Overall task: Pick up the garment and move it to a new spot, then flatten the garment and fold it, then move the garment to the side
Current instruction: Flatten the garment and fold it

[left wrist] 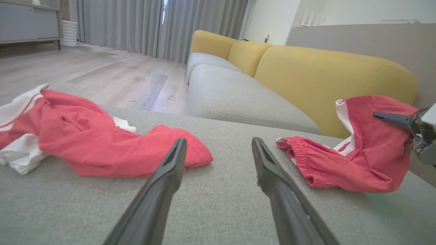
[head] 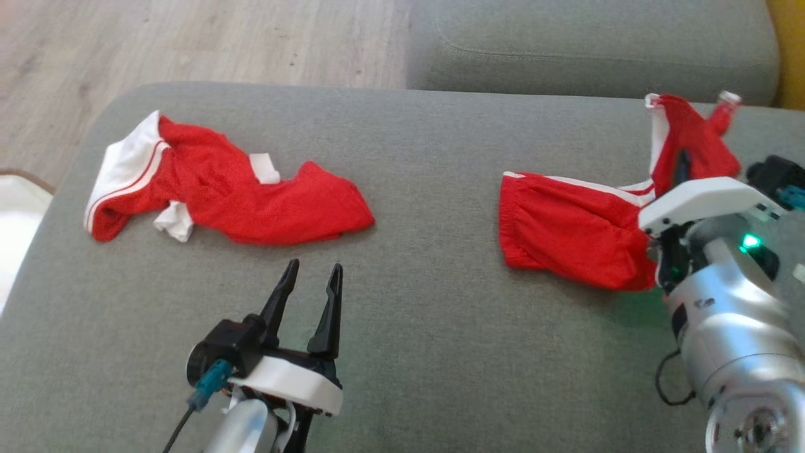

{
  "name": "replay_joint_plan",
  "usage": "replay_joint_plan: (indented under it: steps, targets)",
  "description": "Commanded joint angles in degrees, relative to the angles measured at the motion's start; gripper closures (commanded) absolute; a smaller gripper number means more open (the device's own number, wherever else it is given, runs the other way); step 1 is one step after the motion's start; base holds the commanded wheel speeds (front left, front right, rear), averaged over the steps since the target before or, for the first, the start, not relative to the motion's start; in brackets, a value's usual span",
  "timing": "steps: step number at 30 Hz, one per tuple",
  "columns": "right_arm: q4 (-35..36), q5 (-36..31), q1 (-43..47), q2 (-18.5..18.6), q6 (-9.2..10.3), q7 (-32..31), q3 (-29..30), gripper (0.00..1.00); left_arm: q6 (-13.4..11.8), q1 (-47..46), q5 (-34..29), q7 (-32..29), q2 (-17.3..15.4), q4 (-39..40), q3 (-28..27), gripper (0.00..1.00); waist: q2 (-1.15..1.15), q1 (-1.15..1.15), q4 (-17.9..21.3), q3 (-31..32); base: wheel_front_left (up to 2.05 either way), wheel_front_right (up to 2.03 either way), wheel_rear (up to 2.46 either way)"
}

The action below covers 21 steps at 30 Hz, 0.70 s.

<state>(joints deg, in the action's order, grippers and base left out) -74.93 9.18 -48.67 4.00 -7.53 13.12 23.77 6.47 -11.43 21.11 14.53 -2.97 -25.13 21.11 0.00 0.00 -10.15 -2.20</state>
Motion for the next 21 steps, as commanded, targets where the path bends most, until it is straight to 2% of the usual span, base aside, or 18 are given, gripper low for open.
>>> replay_joint_plan:
  steps: [1, 3, 5, 6, 9, 15, 21]
  targets:
    - [1.15, 4.21, -2.46, -1.1, 0.04, 0.15, -6.11, 1.0, -0.27, -1.44, -0.33, 0.32, -0.72, 1.5, -1.54, 0.0, 0.0, 0.0, -0.94, 0.27, 0.0, 0.0, 0.0]
    - [3.53, 10.96, -0.51, -1.11, 0.04, -0.96, -14.48, 1.0, -0.28, -1.53, -0.28, 0.18, -0.81, 1.51, -1.34, 0.0, 0.0, 0.0, -1.66, 0.36, 0.0, 0.0, 0.0]
    - [9.09, 17.48, 3.36, -1.11, 0.04, -2.43, -23.1, 1.0, -0.39, -1.51, -0.2, 0.04, -0.98, 1.59, -1.29, 0.0, 0.0, 0.0, -2.22, 0.4, 0.0, 0.0, 0.0]
    - [9.09, 17.48, 3.36, -1.11, 0.04, -2.43, -23.1, 1.0, -0.39, -1.51, -0.2, 0.04, -0.98, 1.59, -1.29, 0.0, 0.0, 0.0, -2.22, 0.4, 0.0, 0.0, 0.0]
    - [16.3, 23.76, 8.82, -1.11, 0.04, -3.78, -32.06, 1.0, -0.7, -1.22, -0.08, -0.06, -1.37, 1.73, -1.38, 0.0, 0.0, 0.0, -2.78, 0.5, 0.0, 0.0, 0.0]
    - [21.69, 29.42, 14.22, 1.62, 0.04, -5.94, -42.62, 1.0, -1.15, -0.58, 0.24, -0.36, -1.86, 2.13, -1.33, 0.0, 0.0, 0.0, -3.92, 0.72, 0.0, 0.0, 0.0]
    - [22.73, 32.4, 15.97, 4.01, 0.04, -6.61, -50.67, 1.0, -1.6, -0.2, 0.5, -0.45, -2.01, 2.35, -1.13, 0.0, 0.0, 0.0, -3.93, 0.98, 0.0, 0.0, 0.0]
